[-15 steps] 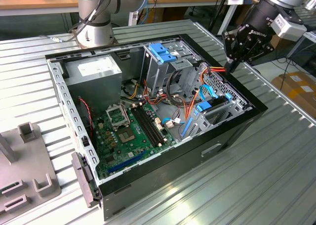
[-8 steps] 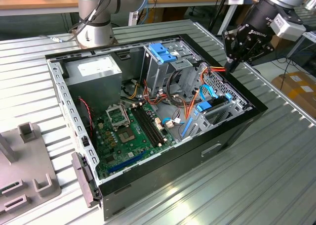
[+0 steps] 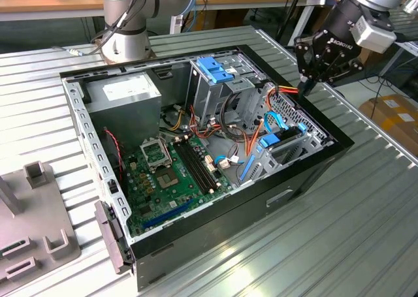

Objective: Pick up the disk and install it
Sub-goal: 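Insert the second disk wire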

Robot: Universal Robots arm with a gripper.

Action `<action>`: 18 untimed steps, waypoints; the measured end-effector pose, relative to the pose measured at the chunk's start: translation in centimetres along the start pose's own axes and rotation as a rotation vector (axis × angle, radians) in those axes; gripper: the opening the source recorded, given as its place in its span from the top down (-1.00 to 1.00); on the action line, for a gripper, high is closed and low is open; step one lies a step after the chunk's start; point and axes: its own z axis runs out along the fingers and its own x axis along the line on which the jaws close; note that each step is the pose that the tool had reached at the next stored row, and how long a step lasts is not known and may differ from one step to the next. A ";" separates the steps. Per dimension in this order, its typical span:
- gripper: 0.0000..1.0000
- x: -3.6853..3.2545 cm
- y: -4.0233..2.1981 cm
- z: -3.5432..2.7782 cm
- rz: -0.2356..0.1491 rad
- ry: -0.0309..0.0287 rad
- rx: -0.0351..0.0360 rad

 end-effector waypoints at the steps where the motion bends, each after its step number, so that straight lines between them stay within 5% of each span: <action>1: 0.67 0.00 0.00 0.00 0.018 0.0007 0.0009; 9: 0.67 0.00 0.00 0.00 0.144 0.0057 0.0072; 18: 0.67 0.00 0.00 0.00 0.186 0.0074 0.0092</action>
